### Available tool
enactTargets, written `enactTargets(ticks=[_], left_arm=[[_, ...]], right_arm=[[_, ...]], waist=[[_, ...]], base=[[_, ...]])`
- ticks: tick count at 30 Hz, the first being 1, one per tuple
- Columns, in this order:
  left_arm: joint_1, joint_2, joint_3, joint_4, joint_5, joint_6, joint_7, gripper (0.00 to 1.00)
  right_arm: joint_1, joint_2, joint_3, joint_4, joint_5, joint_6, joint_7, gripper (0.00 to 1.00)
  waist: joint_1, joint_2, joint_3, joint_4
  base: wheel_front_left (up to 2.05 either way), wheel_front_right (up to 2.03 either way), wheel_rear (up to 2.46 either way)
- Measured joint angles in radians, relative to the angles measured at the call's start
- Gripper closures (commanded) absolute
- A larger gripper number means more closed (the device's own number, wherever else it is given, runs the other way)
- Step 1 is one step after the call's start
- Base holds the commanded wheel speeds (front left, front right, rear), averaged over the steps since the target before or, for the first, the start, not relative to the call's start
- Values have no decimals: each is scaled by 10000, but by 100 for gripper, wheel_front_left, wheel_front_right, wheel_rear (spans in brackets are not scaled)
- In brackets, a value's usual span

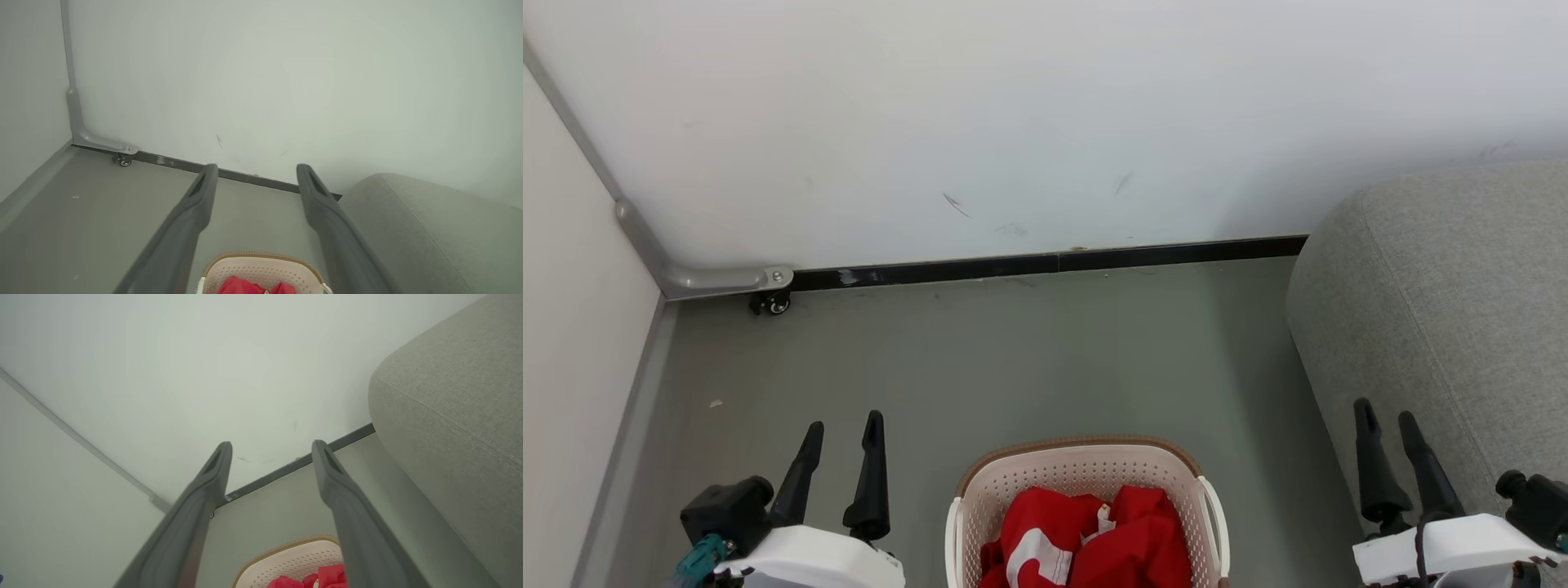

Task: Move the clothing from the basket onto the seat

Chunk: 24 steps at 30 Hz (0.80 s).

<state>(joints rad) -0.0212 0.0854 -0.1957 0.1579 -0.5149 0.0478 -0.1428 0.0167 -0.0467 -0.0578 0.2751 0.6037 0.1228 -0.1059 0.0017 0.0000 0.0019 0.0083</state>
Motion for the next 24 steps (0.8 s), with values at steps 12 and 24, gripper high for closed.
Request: enactTargets(ticks=[12,24], left_arm=[[1,46,-520,0,2000,589,-387,0],[9,92,-802,476,3747,1271,-792,0]], right_arm=[[0,38,52,-92,-1787,2,-190,0],[54,42,12,-100,-3758,4,-410,0]], waist=[[-9,0,8,25],[-11,0,-32,33]], base=[[0,0,0],[0,0,0]])
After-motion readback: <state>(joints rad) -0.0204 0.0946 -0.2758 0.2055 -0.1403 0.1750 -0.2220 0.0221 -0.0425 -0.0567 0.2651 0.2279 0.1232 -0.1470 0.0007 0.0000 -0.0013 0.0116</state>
